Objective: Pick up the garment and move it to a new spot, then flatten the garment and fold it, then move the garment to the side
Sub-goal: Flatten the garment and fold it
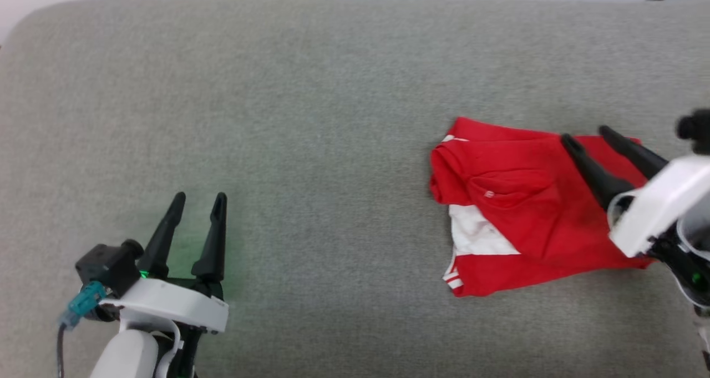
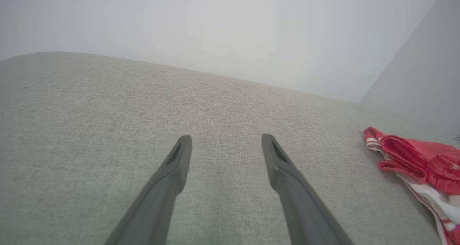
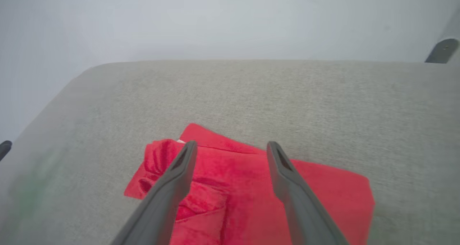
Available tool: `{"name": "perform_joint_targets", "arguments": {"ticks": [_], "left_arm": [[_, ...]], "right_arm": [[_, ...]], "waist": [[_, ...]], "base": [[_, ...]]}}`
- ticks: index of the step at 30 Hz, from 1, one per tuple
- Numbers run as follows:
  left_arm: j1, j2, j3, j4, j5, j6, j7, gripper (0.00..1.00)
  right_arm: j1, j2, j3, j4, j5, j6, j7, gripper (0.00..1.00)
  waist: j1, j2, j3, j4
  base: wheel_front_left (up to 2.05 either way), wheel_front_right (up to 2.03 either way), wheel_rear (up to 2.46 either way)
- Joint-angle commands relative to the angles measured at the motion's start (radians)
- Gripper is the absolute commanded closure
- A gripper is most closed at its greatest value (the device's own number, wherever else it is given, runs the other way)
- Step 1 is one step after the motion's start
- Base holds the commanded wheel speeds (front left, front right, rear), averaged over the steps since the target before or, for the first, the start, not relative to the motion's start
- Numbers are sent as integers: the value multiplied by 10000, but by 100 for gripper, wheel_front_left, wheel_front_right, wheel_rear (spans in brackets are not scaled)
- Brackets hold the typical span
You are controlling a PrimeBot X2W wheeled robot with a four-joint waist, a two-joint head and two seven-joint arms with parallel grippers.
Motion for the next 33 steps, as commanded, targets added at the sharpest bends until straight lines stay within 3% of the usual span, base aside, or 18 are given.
{"name": "perform_joint_targets", "arguments": {"ticks": [1, 7, 18, 33], "left_arm": [[121, 61, -71, 73, -57, -16, -5, 0], [261, 175, -53, 294, -106, -16, -5, 0], [885, 175, 638, 420, 447, -16, -7, 0], [2280, -128, 1446, -232, 1435, -3, -7, 0]], "right_arm": [[257, -130, -172, 152, 95, -3, -519, 0], [819, -372, -468, 909, 224, -3, -2364, 0], [1439, -111, 356, 1791, -263, -3, -5308, 0], [2495, 377, 304, 2176, -403, -3, -6545, 0]], "waist": [[0, 0, -269, -301], [0, 0, -481, -599], [0, 0, -1325, -958], [0, 0, -2363, -770]], "base": [[0, 0, 0], [0, 0, 0], [0, 0, 0], [0, 0, 0]]}}
